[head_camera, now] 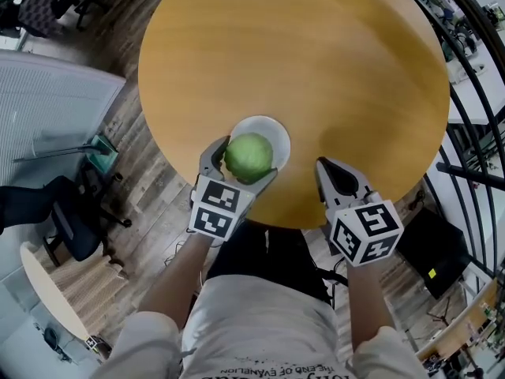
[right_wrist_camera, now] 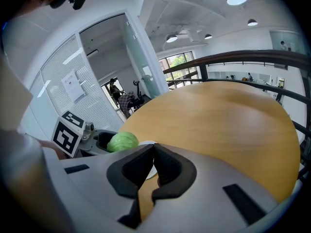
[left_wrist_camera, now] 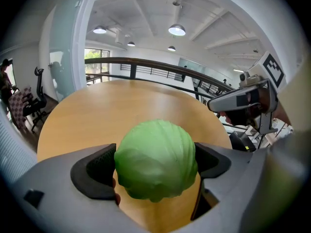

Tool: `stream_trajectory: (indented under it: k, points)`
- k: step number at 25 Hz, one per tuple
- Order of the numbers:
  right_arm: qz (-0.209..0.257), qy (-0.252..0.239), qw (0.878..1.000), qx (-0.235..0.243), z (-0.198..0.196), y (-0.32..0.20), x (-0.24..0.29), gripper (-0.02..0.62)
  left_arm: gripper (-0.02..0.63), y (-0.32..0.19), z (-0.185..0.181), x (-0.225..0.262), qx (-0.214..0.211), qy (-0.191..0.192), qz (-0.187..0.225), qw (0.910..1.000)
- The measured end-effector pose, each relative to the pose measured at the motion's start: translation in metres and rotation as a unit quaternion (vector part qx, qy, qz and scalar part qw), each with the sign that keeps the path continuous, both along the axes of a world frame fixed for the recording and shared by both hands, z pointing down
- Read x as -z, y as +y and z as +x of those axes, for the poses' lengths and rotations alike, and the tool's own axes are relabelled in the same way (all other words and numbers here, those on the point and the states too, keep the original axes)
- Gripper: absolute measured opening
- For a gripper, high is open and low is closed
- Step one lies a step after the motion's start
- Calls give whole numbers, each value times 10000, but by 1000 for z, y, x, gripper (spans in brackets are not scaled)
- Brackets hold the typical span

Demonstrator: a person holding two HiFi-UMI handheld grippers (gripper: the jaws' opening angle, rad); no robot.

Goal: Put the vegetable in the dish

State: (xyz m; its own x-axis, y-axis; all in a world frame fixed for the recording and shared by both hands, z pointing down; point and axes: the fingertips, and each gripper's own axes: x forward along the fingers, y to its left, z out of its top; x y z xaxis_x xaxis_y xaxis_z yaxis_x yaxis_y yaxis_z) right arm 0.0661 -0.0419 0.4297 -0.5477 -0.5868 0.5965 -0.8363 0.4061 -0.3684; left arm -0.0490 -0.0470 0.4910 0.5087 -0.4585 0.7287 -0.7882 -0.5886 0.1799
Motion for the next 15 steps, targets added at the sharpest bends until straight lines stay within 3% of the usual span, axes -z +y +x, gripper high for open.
stream_trajectory:
  k: [15]
  points:
    - [-187,-60,9995,-258,16,-6,-18,25,489,-11,9,-47,-196,-268,-290,9990]
